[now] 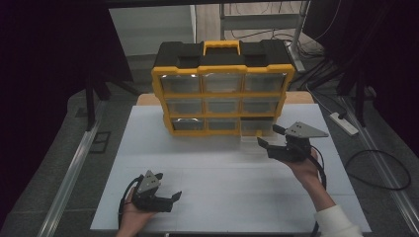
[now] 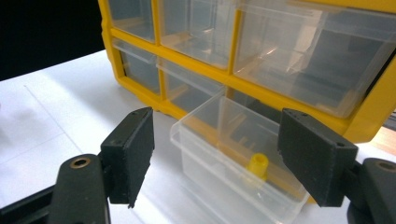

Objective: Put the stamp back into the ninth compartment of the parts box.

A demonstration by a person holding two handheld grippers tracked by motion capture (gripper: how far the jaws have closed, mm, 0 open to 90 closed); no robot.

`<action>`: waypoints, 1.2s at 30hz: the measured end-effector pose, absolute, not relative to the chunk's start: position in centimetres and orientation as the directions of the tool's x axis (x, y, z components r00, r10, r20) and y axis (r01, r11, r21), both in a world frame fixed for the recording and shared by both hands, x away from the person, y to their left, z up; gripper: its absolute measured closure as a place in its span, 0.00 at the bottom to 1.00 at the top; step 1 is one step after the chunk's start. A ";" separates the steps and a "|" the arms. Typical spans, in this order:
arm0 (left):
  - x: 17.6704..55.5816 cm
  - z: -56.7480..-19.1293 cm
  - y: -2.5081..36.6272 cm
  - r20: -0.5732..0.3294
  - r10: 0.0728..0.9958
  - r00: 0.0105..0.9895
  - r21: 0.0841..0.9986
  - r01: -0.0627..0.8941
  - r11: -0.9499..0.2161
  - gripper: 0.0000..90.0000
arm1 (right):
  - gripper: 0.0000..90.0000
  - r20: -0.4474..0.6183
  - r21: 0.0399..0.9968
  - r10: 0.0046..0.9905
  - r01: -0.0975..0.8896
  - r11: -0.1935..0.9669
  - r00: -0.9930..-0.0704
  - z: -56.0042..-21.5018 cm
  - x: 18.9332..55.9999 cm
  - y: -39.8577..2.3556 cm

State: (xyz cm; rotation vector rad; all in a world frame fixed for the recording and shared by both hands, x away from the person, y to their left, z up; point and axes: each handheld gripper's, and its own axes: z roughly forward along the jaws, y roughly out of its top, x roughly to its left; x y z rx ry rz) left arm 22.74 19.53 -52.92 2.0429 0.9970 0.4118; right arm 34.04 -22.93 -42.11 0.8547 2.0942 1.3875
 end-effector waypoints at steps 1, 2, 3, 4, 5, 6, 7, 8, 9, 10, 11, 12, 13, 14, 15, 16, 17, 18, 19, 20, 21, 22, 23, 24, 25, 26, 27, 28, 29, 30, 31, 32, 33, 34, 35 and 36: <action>22.8 -52.9 19.5 -0.053 0.770 0.636 0.783 0.505 -0.364 0.07 | 0.31 -0.048 0.928 0.723 0.236 0.287 -0.689 -42.1 33.8 -22.9; 22.8 -52.9 19.5 -0.052 0.769 0.637 0.783 0.504 -0.365 0.07 | 0.31 -0.049 0.927 0.721 0.237 0.290 -0.692 -42.2 33.5 -23.0; 22.8 -52.9 19.4 -0.050 0.769 0.638 0.783 0.503 -0.366 0.07 | 0.31 -0.049 0.927 0.720 0.236 0.290 -0.692 -42.2 33.3 -23.0; 22.8 -52.9 19.4 -0.051 0.768 0.639 0.782 0.504 -0.367 0.07 | 0.31 -0.046 0.928 0.718 0.236 0.288 -0.695 -42.2 32.7 -23.0; 22.9 -52.9 19.4 -0.050 0.765 0.642 0.780 0.504 -0.371 0.07 | 0.31 -0.045 0.928 0.717 0.236 0.288 -0.696 -42.2 32.4 -23.1; 22.9 -52.9 19.4 -0.050 0.764 0.644 0.780 0.503 -0.373 0.07 | 0.31 -0.044 0.929 0.715 0.235 0.287 -0.697 -42.2 32.2 -23.2; 22.9 -52.9 19.4 -0.050 0.764 0.644 0.780 0.503 -0.373 0.07 | 0.31 -0.043 0.928 0.716 0.238 0.288 -0.697 -42.3 31.9 -23.2; 22.9 -52.9 19.3 -0.052 0.763 0.644 0.781 0.502 -0.371 0.07 | 0.31 -0.043 0.928 0.716 0.238 0.288 -0.697 -42.3 31.9 -23.2; 22.9 -52.9 19.4 -0.053 0.763 0.645 0.781 0.502 -0.371 0.07 | 0.31 -0.037 0.927 0.716 0.245 0.286 -0.697 -42.4 31.6 -23.3; 22.9 -52.9 19.4 -0.053 0.762 0.645 0.781 0.502 -0.371 0.07 | 0.31 -0.036 0.925 0.716 0.248 0.288 -0.697 -42.6 31.2 -23.3; 22.9 -52.9 19.4 -0.056 0.763 0.644 0.783 0.503 -0.367 0.07 | 0.31 -0.038 0.924 0.714 0.248 0.292 -0.699 -42.8 30.7 -23.3; 22.9 -52.9 19.4 -0.056 0.763 0.644 0.783 0.503 -0.367 0.07 | 0.31 -0.038 0.924 0.714 0.248 0.292 -0.699 -42.8 30.7 -23.3; 23.0 -52.9 19.3 -0.058 0.763 0.644 0.782 0.504 -0.366 0.07 | 0.31 -0.037 0.923 0.713 0.250 0.293 -0.700 -43.0 30.4 -23.4; 22.9 -52.9 19.3 -0.058 0.762 0.645 0.781 0.504 -0.368 0.07 | 0.31 -0.036 0.923 0.713 0.250 0.292 -0.701 -43.1 30.1 -23.5; 22.9 -53.0 19.3 -0.056 0.761 0.646 0.780 0.504 -0.371 0.07 | 0.31 -0.034 0.922 0.713 0.253 0.292 -0.700 -43.4 29.7 -23.7; 22.9 -53.0 19.3 -0.056 0.761 0.647 0.780 0.504 -0.371 0.07 | 0.31 -0.031 0.923 0.712 0.253 0.290 -0.701 -43.6 29.3 -23.9; 22.9 -53.0 19.3 -0.056 0.761 0.647 0.780 0.504 -0.371 0.07 | 0.31 -0.025 0.922 0.714 0.259 0.287 -0.700 -43.9 28.9 -24.2; 22.9 -52.9 19.3 -0.056 0.761 0.647 0.781 0.504 -0.370 0.07 | 0.32 -0.019 0.921 0.718 0.268 0.284 -0.696 -44.5 28.2 -24.8; 22.9 -53.0 19.3 -0.057 0.761 0.646 0.781 0.503 -0.369 0.07 | 0.32 -0.015 0.920 0.720 0.273 0.283 -0.694 -44.7 27.9 -25.1; 22.9 -53.0 19.3 -0.057 0.761 0.647 0.781 0.503 -0.369 0.07 | 0.32 -0.013 0.916 0.721 0.281 0.287 -0.693 -45.1 27.5 -25.5; 22.9 -53.0 19.3 -0.056 0.760 0.647 0.781 0.503 -0.371 0.07 | 0.31 -0.013 0.912 0.723 0.289 0.292 -0.691 -45.4 27.2 -25.9; 22.9 -53.0 19.2 -0.054 0.761 0.647 0.781 0.502 -0.371 0.07 | 0.31 -0.010 0.909 0.725 0.296 0.293 -0.688 -45.7 27.0 -26.2; 22.9 -53.0 19.2 -0.052 0.762 0.646 0.781 0.501 -0.371 0.07 | 0.31 0.002 0.907 0.729 0.308 0.287 -0.685 -46.1 26.7 -26.8; 22.9 -53.0 19.2 -0.052 0.762 0.646 0.781 0.501 -0.371 0.07 | 0.31 0.002 0.907 0.729 0.308 0.287 -0.685 -46.1 26.7 -26.8; 22.9 -53.0 19.2 -0.053 0.763 0.644 0.782 0.502 -0.370 0.07 | 0.31 0.009 0.908 0.733 0.313 0.279 -0.680 -46.5 26.5 -27.3; 22.9 -53.0 19.2 -0.052 0.763 0.644 0.781 0.502 -0.370 0.07 | 0.31 0.018 0.908 0.741 0.321 0.268 -0.671 -47.0 26.1 -28.0; 22.9 -53.0 19.3 -0.051 0.763 0.644 0.781 0.502 -0.372 0.07 | 0.31 0.024 0.907 0.746 0.329 0.264 -0.666 -47.4 25.9 -28.5; 22.9 -53.0 19.2 -0.051 0.763 0.644 0.780 0.502 -0.373 0.07 | 0.31 0.027 0.905 0.751 0.335 0.262 -0.660 -47.7 25.8 -29.0; 22.9 -53.0 19.2 -0.049 0.762 0.645 0.779 0.502 -0.375 0.07 | 0.30 0.027 0.902 0.755 0.341 0.264 -0.655 -48.0 25.6 -29.3; 23.0 -53.1 19.2 -0.049 0.760 0.648 0.777 0.503 -0.379 0.07 | 0.30 0.030 0.894 0.765 0.359 0.267 -0.644 -48.5 25.4 -30.1; 23.0 -53.1 19.1 -0.046 0.760 0.648 0.775 0.503 -0.382 0.07 | 0.30 0.031 0.892 0.767 0.364 0.268 -0.641 -48.7 25.4 -30.3; 23.0 -53.1 19.1 -0.046 0.760 0.648 0.775 0.503 -0.382 0.07 | 0.30 0.031 0.892 0.767 0.364 0.268 -0.641 -48.7 25.4 -30.3; 23.0 -53.1 19.1 -0.045 0.759 0.649 0.773 0.504 -0.386 0.07 | 0.30 0.036 0.889 0.770 0.372 0.266 -0.637 -49.0 25.4 -30.5; 23.1 -53.1 19.0 -0.046 0.759 0.649 0.774 0.504 -0.384 0.07 | 0.30 0.035 0.888 0.771 0.375 0.268 -0.635 -49.2 25.5 -30.6; 23.1 -53.1 19.0 -0.047 0.759 0.650 0.774 0.504 -0.383 0.07 | 0.30 0.034 0.886 0.771 0.377 0.271 -0.635 -49.3 25.5 -30.6; 23.1 -53.1 19.0 -0.048 0.759 0.650 0.774 0.504 -0.383 0.07 | 0.30 0.033 0.886 0.771 0.376 0.272 -0.636 -49.3 25.6 -30.6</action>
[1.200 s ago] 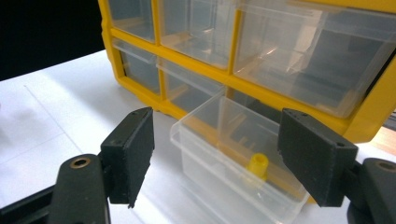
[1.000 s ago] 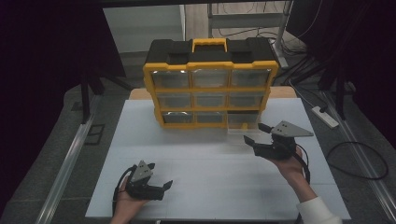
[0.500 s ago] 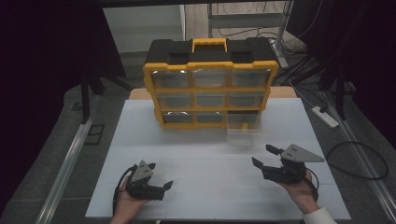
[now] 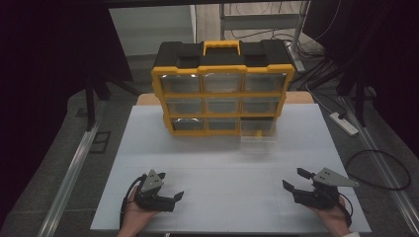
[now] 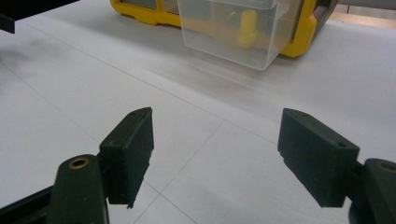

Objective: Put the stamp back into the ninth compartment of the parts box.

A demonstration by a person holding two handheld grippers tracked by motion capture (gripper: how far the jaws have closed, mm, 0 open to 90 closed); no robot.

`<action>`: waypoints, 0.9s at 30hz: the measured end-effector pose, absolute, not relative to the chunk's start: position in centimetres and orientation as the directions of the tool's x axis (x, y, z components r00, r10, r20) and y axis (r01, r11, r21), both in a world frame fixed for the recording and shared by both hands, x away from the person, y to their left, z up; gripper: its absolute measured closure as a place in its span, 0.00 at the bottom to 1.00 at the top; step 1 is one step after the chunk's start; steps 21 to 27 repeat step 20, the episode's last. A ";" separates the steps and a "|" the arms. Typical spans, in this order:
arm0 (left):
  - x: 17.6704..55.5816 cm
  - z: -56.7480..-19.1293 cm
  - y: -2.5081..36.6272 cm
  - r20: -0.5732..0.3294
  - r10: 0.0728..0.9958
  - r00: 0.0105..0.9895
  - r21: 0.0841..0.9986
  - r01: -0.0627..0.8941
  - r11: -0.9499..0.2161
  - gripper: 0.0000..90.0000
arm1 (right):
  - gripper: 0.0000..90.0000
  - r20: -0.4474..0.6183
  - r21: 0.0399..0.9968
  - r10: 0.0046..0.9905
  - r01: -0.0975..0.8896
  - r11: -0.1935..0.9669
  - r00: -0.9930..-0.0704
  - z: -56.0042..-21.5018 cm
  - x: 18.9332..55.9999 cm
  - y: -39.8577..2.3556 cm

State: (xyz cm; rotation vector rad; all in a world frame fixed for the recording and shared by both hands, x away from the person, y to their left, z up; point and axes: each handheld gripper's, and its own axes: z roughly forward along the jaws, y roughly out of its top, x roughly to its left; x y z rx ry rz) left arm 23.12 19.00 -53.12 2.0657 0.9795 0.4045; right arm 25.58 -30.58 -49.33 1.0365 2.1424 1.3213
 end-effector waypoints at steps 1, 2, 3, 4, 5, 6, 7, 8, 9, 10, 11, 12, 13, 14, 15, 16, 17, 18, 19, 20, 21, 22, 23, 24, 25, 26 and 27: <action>23.1 -53.1 19.0 -0.048 0.758 0.650 0.774 0.504 -0.383 0.07 | 0.30 0.033 0.887 0.770 0.374 0.272 -0.637 -49.3 25.6 -30.5; 23.1 -53.1 19.0 -0.048 0.759 0.650 0.774 0.505 -0.383 0.07 | 0.30 0.030 0.887 0.769 0.371 0.273 -0.639 -49.3 25.6 -30.5; 23.1 -53.1 19.0 -0.047 0.759 0.650 0.774 0.504 -0.384 0.07 | 0.30 0.027 0.888 0.768 0.368 0.275 -0.639 -49.3 25.6 -30.4; 23.1 -53.1 19.0 -0.048 0.759 0.650 0.774 0.505 -0.383 0.07 | 0.30 0.026 0.888 0.769 0.367 0.276 -0.639 -49.2 25.6 -30.4; 23.1 -53.1 19.0 -0.047 0.759 0.650 0.774 0.504 -0.384 0.07 | 0.30 0.024 0.889 0.770 0.366 0.276 -0.638 -49.2 25.7 -30.4; 23.1 -53.1 19.0 -0.047 0.758 0.650 0.774 0.504 -0.384 0.07 | 0.30 0.019 0.889 0.770 0.364 0.279 -0.637 -49.3 25.7 -30.4; 23.1 -53.1 19.0 -0.047 0.758 0.650 0.774 0.504 -0.384 0.07 | 0.30 0.019 0.889 0.770 0.364 0.279 -0.637 -49.3 25.7 -30.4; 23.1 -53.1 19.0 -0.045 0.757 0.652 0.773 0.503 -0.387 0.07 | 0.30 0.018 0.889 0.772 0.364 0.279 -0.636 -49.3 25.7 -30.4; 23.1 -53.1 19.0 -0.045 0.756 0.652 0.773 0.503 -0.387 0.07 | 0.30 0.017 0.889 0.773 0.364 0.279 -0.634 -49.4 25.7 -30.4; 23.1 -53.1 19.0 -0.046 0.757 0.652 0.773 0.503 -0.387 0.07 | 0.30 0.016 0.888 0.774 0.364 0.280 -0.634 -49.4 25.8 -30.4; 23.1 -53.1 19.0 -0.046 0.757 0.652 0.773 0.503 -0.387 0.07 | 0.30 0.016 0.888 0.774 0.364 0.280 -0.634 -49.4 25.8 -30.4; 23.1 -53.1 19.0 -0.045 0.757 0.652 0.772 0.503 -0.388 0.07 | 0.30 0.013 0.889 0.774 0.362 0.281 -0.633 -49.4 25.8 -30.4; 23.1 -53.1 19.0 -0.045 0.757 0.652 0.772 0.503 -0.388 0.07 | 0.30 0.012 0.889 0.774 0.361 0.281 -0.633 -49.4 25.8 -30.4; 23.1 -53.1 19.0 -0.045 0.756 0.653 0.772 0.504 -0.389 0.07 | 0.29 0.011 0.889 0.774 0.360 0.283 -0.633 -49.4 25.8 -30.4; 23.1 -53.1 19.0 -0.045 0.756 0.653 0.771 0.504 -0.389 0.07 | 0.29 0.009 0.888 0.773 0.360 0.285 -0.634 -49.5 25.8 -30.3; 23.1 -53.1 19.0 -0.045 0.756 0.653 0.771 0.504 -0.389 0.07 | 0.29 0.009 0.888 0.773 0.360 0.285 -0.634 -49.5 25.8 -30.3; 23.1 -53.2 19.0 -0.044 0.756 0.653 0.770 0.505 -0.391 0.07 | 0.29 0.008 0.888 0.772 0.359 0.286 -0.636 -49.5 25.8 -30.3; 23.2 -53.2 19.0 -0.045 0.756 0.653 0.769 0.505 -0.391 0.07 | 0.29 0.007 0.888 0.772 0.359 0.287 -0.635 -49.5 25.8 -30.3; 23.2 -53.2 19.0 -0.045 0.756 0.653 0.769 0.506 -0.391 0.07 | 0.29 0.007 0.888 0.772 0.358 0.287 -0.635 -49.5 25.8 -30.4; 23.2 -53.2 19.0 -0.045 0.756 0.653 0.769 0.506 -0.391 0.07 | 0.29 0.007 0.888 0.772 0.358 0.287 -0.635 -49.5 25.9 -30.4; 23.2 -53.2 19.0 -0.045 0.756 0.653 0.769 0.506 -0.391 0.07 | 0.29 0.007 0.888 0.772 0.358 0.287 -0.635 -49.5 25.9 -30.4; 23.2 -53.2 19.0 -0.045 0.756 0.653 0.769 0.506 -0.391 0.07 | 0.29 0.007 0.888 0.772 0.358 0.287 -0.635 -49.5 25.9 -30.4; 23.2 -53.2 19.0 -0.045 0.756 0.653 0.769 0.506 -0.391 0.07 | 0.29 0.007 0.888 0.772 0.358 0.287 -0.635 -49.5 25.9 -30.4; 23.2 -53.2 19.0 -0.045 0.756 0.653 0.769 0.506 -0.391 0.07 | 0.29 0.007 0.888 0.772 0.358 0.287 -0.635 -49.5 25.9 -30.4; 23.2 -53.2 19.0 -0.045 0.756 0.653 0.769 0.506 -0.391 0.07 | 0.29 0.007 0.888 0.772 0.358 0.287 -0.635 -49.5 25.9 -30.4; 23.2 -53.2 19.0 -0.045 0.756 0.653 0.769 0.506 -0.391 0.07 | 0.29 0.007 0.888 0.772 0.358 0.287 -0.635 -49.5 25.9 -30.4; 23.2 -53.2 19.0 -0.045 0.756 0.653 0.769 0.506 -0.391 0.07 | 0.29 0.007 0.888 0.772 0.358 0.287 -0.635 -49.5 25.9 -30.4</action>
